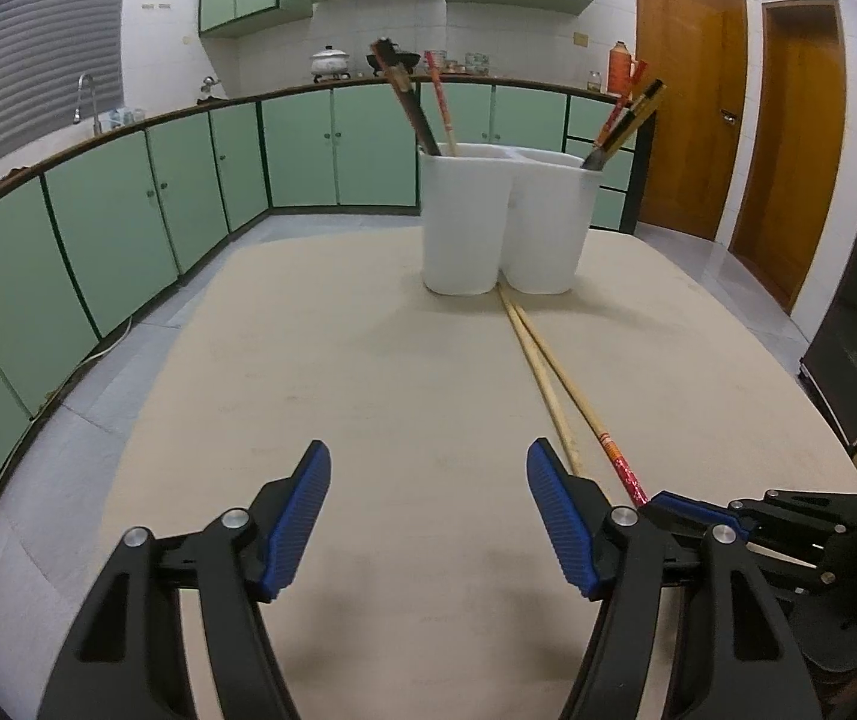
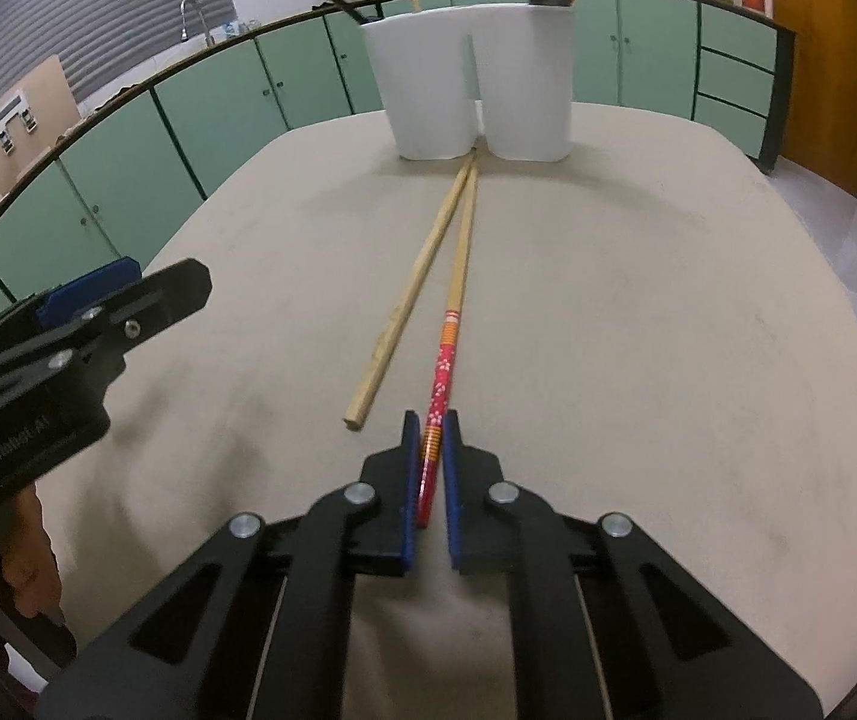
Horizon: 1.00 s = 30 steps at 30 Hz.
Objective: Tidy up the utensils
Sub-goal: 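Grasp the plain wooden chopstick with the left tool while the right tool holds its chopstick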
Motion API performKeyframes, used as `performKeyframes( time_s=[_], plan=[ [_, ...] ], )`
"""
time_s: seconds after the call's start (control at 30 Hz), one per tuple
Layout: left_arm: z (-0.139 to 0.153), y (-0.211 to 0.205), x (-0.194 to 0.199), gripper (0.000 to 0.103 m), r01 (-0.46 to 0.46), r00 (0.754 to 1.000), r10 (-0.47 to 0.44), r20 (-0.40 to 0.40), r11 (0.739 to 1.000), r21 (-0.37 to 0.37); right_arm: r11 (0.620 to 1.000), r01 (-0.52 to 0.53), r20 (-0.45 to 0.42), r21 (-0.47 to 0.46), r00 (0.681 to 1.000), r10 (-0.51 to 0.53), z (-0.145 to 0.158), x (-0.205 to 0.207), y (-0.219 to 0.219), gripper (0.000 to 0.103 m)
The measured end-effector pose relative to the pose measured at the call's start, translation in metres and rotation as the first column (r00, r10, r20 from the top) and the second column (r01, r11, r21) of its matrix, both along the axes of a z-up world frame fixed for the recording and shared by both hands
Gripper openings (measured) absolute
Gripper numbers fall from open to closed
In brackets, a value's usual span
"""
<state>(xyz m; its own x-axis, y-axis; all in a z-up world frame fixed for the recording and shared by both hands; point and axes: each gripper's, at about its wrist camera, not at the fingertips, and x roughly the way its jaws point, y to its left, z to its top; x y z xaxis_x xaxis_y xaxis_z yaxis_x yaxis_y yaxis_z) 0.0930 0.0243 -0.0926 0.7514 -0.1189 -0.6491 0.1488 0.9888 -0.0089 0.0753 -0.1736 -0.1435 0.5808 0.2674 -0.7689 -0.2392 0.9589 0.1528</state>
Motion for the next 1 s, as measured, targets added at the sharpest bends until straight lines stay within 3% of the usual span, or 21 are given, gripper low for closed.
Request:
performKeyframes(
  time_s=[0.47, 0.67, 0.87, 1.0],
  plan=[
    [-0.019, -0.046, 0.000, 0.059, 0.097, 0.993, -0.099, -0.068, 0.995, -0.032, 0.990, 0.142, -0.012, 0.020, 0.990, -0.141, -0.002, -0.001, -0.051, 0.005],
    [-0.033, -0.059, 0.009, 0.044, 0.119, 0.983, -0.125, -0.135, 0.992, -0.052, 0.988, 0.149, -0.009, 0.035, 0.989, -0.149, -0.002, 0.006, -0.057, 0.005],
    [-0.042, -0.060, 0.017, 0.020, 0.121, 0.974, -0.134, -0.185, 0.989, -0.079, 0.988, 0.148, -0.014, 0.043, 0.989, -0.147, -0.002, 0.015, -0.059, 0.005],
    [-0.043, -0.060, 0.019, 0.013, 0.112, 0.974, -0.127, -0.188, 0.990, -0.086, 0.988, 0.152, -0.015, 0.039, 0.988, -0.151, -0.002, 0.021, -0.059, 0.005]
  ],
)
